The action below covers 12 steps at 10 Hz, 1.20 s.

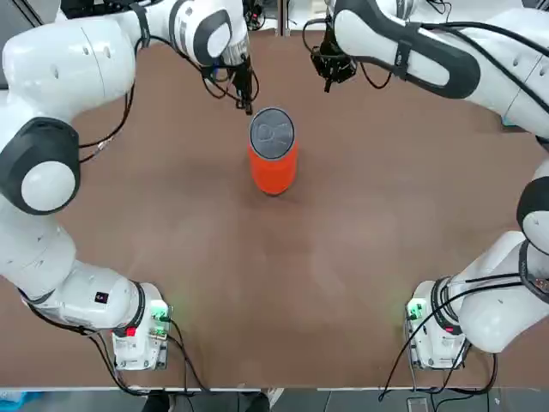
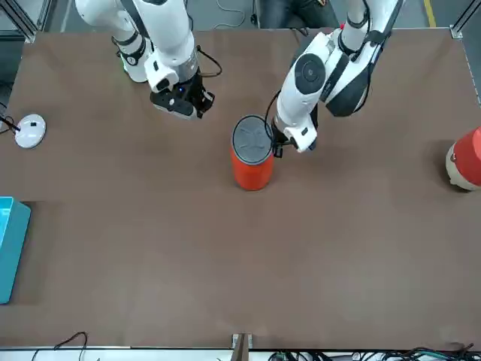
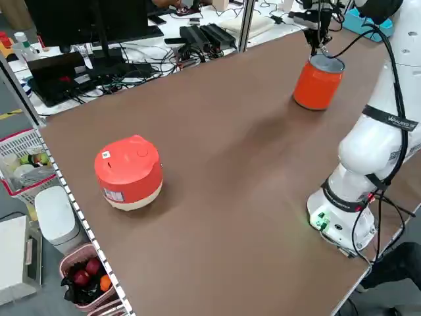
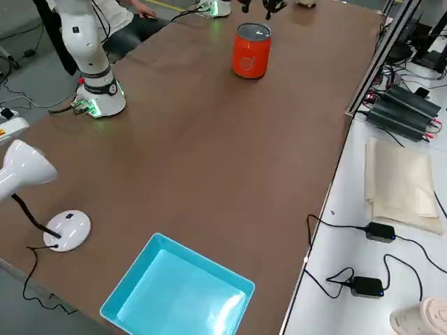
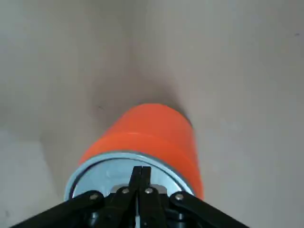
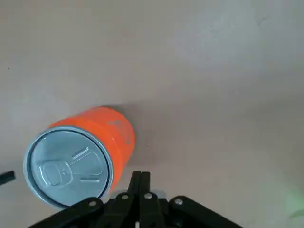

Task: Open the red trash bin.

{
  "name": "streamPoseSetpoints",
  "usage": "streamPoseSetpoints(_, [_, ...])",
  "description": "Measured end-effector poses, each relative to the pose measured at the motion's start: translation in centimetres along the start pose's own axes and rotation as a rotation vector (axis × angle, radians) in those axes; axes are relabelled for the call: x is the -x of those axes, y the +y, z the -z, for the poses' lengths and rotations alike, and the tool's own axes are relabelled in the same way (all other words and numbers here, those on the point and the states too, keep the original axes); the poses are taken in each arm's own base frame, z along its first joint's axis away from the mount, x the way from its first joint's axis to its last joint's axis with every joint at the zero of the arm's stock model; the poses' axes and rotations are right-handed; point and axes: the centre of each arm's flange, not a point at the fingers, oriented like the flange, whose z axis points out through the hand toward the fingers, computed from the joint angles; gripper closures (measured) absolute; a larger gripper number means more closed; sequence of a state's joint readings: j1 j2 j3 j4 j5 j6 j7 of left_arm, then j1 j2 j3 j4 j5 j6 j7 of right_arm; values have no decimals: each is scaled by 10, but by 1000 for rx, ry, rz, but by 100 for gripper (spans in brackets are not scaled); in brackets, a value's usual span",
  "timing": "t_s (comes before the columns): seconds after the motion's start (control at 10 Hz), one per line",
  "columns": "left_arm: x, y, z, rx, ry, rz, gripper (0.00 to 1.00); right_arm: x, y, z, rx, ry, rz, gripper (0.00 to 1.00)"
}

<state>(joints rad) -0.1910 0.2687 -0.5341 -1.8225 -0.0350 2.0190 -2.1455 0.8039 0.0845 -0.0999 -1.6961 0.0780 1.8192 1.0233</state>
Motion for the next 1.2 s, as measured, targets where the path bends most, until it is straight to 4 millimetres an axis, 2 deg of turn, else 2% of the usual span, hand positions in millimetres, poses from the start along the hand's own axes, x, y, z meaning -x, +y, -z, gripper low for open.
streamPoseSetpoints(0.3, [-5, -7, -21, -14, 23, 5, 99, 7, -14, -20, 4, 1, -3, 99])
streamPoseSetpoints(0.5, [-5, -8, -21, 8, 14, 9, 99, 12, -18, -33, 5, 2, 4, 99])
streamPoseSetpoints(0.8, [-3, -8, -21, 28, 4, 11, 99, 13, -22, -34, -17, 10, 7, 99])
streamPoseSetpoints(1.0, [-3, -9, -21, 32, 5, 20, 99, 27, -32, -45, -37, 8, 19, 99])
streamPoseSetpoints(1.2, [-4, -10, -21, 33, 7, 24, 99, 47, -45, -65, -57, 17, 19, 99])
